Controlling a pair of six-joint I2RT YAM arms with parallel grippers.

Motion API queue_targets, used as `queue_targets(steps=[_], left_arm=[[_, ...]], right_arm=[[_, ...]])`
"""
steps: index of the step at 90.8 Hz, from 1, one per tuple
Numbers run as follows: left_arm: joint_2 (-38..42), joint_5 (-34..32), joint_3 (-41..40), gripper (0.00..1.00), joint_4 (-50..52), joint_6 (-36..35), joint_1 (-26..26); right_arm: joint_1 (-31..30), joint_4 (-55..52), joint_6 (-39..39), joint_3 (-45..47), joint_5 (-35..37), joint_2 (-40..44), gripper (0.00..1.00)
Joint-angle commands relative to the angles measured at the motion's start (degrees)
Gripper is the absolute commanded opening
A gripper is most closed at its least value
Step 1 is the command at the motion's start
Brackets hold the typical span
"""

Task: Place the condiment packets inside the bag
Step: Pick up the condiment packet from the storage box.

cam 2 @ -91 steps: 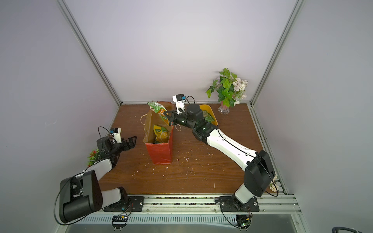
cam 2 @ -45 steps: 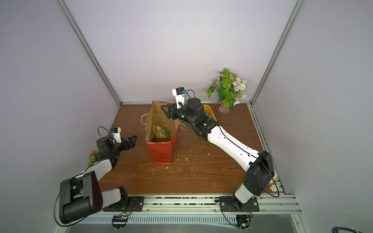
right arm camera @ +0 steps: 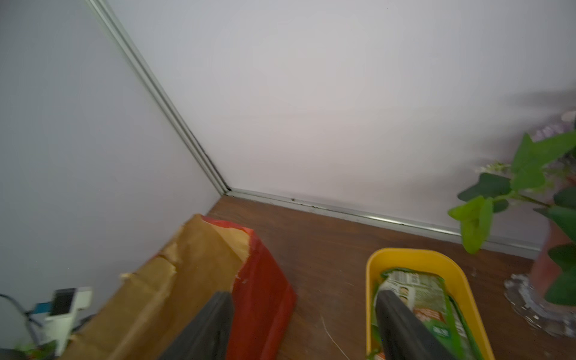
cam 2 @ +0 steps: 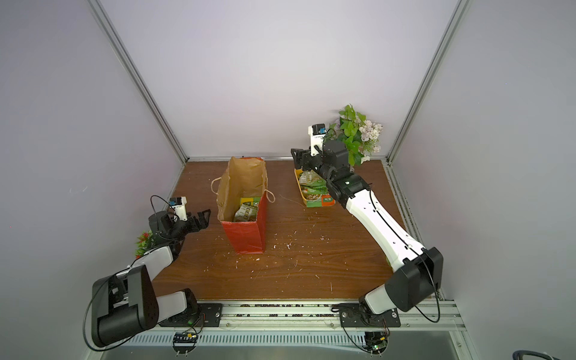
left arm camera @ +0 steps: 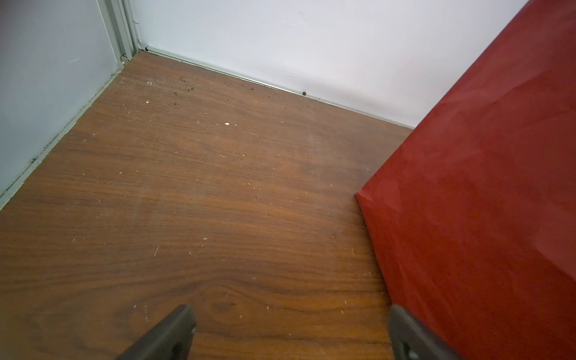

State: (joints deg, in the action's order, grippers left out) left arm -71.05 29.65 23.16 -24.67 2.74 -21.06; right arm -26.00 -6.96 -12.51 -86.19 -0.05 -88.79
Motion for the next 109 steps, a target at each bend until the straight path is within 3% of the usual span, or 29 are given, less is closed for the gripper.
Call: queue_targets(steps=[1, 42, 109], left_arm=[[0.63, 0.59, -0.29, 1.0, -0.68, -0.29, -0.94], [-0.03, 0.49, 0.02, 1.0, -0.64, -0.37, -0.96], [-1.45, 0.23, 0.55, 1.0, -0.68, -0.51, -0.93]], right_arm=[[0.49, -8.57, 8.67, -0.84, 5.87, -5.78, 0.76], [3.53, -10.59, 9.91, -4.63, 6.47, -21.92, 0.72], [4.38, -14.17, 11.99, -11.9, 9.09, -32.61, 0.73]])
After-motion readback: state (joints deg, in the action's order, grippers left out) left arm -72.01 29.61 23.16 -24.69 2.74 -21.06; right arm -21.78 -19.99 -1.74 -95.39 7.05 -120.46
